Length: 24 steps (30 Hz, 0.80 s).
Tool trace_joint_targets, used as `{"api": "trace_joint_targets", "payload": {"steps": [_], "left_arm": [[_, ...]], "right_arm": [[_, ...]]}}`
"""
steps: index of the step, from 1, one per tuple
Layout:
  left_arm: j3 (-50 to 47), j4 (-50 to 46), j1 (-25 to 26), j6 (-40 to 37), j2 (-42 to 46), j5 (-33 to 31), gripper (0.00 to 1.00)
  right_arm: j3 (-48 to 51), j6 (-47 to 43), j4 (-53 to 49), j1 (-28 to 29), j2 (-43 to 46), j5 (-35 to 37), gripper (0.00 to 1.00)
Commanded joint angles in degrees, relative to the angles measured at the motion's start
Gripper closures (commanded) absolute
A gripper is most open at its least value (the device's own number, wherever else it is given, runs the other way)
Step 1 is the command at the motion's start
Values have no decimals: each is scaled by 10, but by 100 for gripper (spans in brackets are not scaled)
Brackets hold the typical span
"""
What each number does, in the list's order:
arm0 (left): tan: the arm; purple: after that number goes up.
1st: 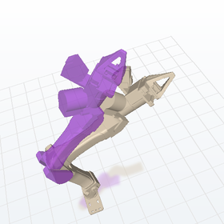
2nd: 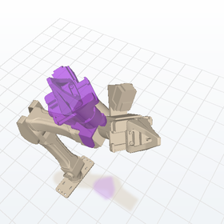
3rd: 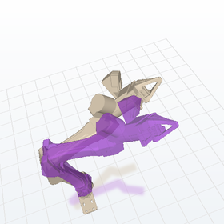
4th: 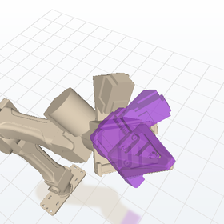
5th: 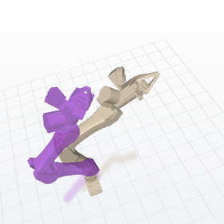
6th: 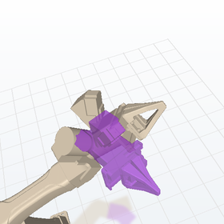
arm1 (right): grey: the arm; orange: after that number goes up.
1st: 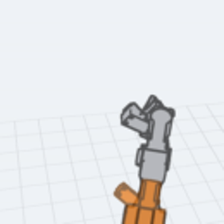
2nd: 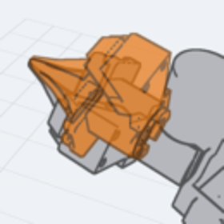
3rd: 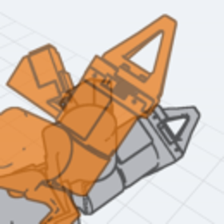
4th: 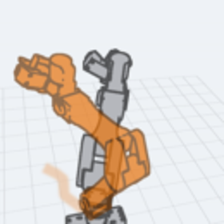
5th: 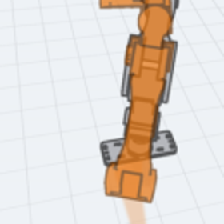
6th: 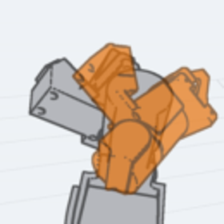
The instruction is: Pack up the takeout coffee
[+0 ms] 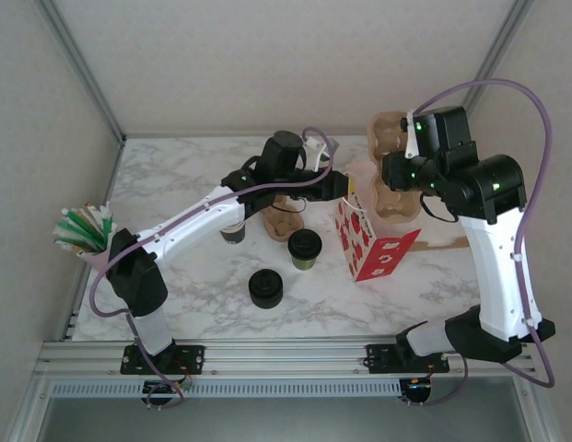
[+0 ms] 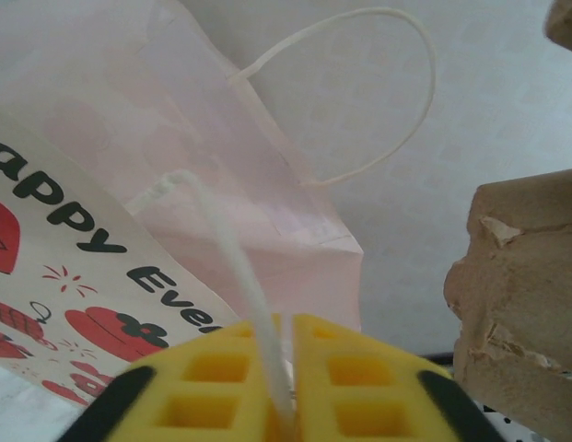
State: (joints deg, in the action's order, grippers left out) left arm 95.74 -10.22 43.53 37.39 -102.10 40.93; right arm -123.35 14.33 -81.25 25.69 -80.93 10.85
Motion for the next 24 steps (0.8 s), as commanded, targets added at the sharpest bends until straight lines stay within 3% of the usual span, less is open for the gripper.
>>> {"api": "trace_joint_targets", "payload": {"steps": [1,11,24], "left_arm": [[-1,0,2,-5,11,5,97],[-45,7,-3,-8,36,-20,100],[-78,8,-22,-15,64,-25,100]], "right_arm": [[-1,-4,6,-19,-19,-59,74],[19,-14,16,-91,-67,-196,74],[25,-44,-10,-118,-126,-235,74]]}}
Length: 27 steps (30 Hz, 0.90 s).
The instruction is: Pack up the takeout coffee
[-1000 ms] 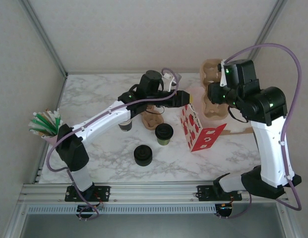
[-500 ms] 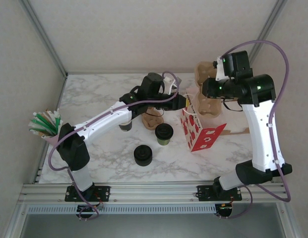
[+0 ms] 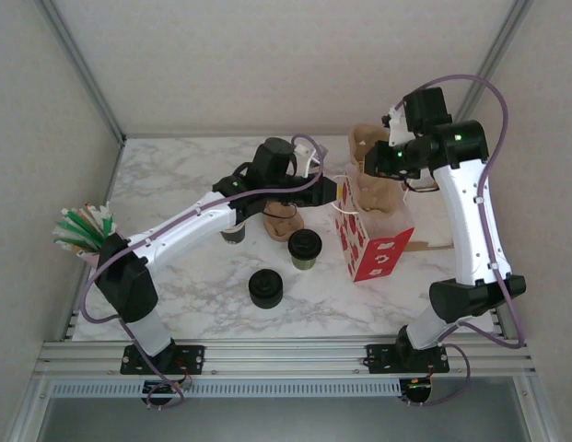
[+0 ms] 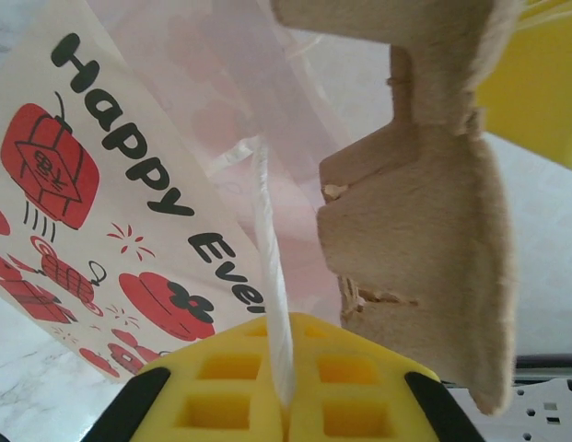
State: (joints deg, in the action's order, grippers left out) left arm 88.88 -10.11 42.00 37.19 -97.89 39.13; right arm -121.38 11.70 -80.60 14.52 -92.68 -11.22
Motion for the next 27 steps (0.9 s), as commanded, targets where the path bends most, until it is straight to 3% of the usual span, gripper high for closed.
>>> {"api": "trace_joint_targets", "payload": {"steps": [1,13,27], "left_arm": [[-11,8,-7,-12,23,-6,100],[-18,20,-10,-4,17,-4,100],[-21,21,-10,4,20,-10,100]], "right_arm": [[6,-19,-18,-8,-10,-13,74],[69,-12,3,-10,23,-13,75],[145,2,25,-11,74,56,75]]}}
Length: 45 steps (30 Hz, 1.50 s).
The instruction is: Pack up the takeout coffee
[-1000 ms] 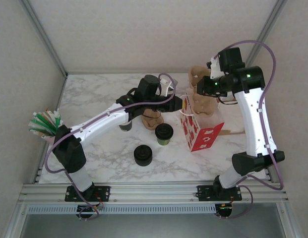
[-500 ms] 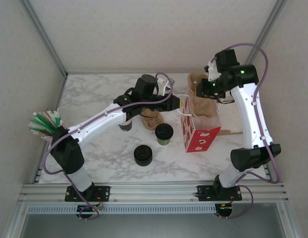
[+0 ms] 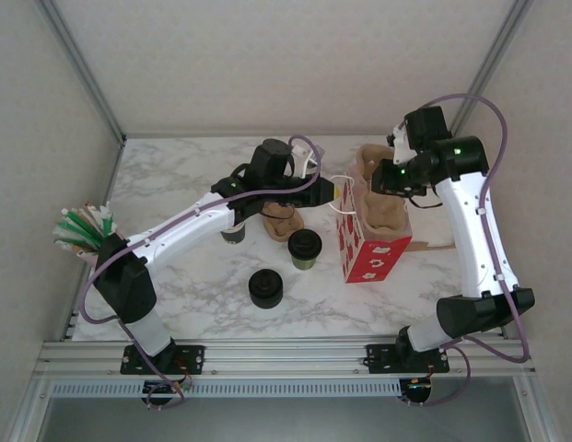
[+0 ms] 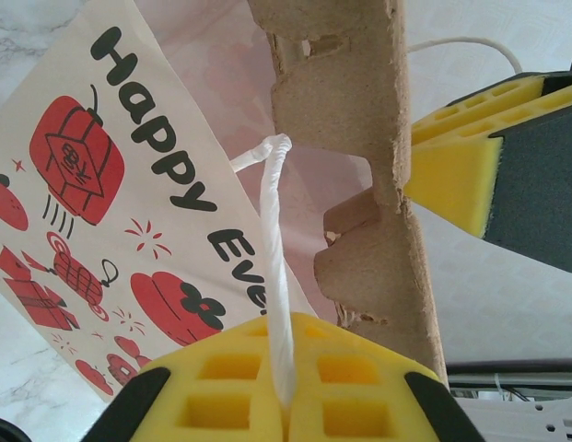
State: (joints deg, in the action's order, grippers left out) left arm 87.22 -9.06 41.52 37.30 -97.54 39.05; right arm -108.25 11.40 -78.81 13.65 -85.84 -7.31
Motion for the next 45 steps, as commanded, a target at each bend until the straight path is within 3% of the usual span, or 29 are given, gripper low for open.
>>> {"api": "trace_joint_targets", "payload": {"steps": [1,12,45], "left_arm": [[-6,10,-5,4,17,-10,100],[-5,7,-5,6,19,-13,100],[-7,15,-5,10,22,-14,100]], "right_arm": [[17,6,8,-2,5,19,75],[38,-8,7,8,-1,20,76],[74,3,-14,75,-39,152,76]]}}
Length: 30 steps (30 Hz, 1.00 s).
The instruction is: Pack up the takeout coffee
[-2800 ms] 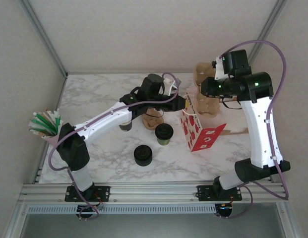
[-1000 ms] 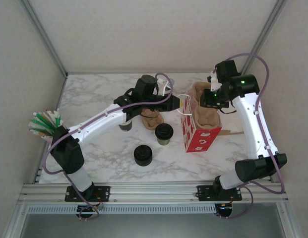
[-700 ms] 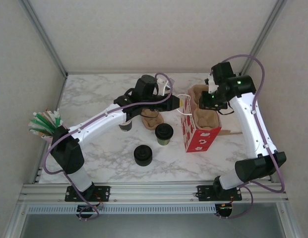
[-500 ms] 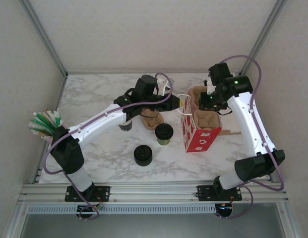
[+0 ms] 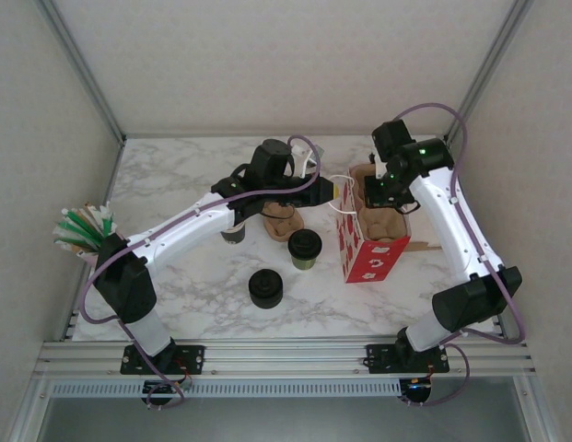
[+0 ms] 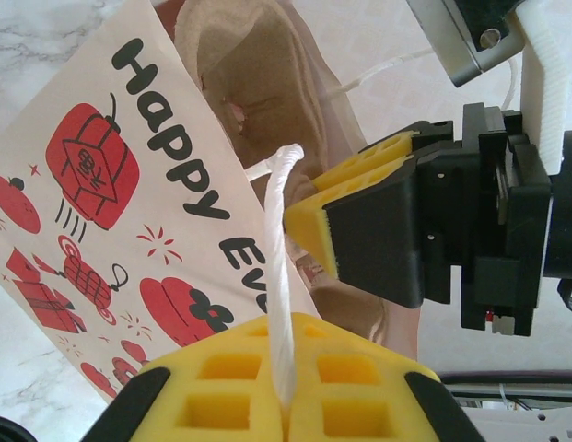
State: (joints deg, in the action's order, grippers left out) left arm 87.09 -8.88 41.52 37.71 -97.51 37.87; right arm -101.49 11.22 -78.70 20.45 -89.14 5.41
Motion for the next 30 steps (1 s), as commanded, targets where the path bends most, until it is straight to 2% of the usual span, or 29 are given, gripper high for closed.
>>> {"api": "trace_joint_targets", "payload": {"steps": [1,30], "left_arm": [[-6,14,-5,7,22,-2,100],[-8,18,-5,7,21,-3,100]], "right_arm": [[8,5,-15,7,-6,27,76],[82,38,14,26,-31,71,76]]}}
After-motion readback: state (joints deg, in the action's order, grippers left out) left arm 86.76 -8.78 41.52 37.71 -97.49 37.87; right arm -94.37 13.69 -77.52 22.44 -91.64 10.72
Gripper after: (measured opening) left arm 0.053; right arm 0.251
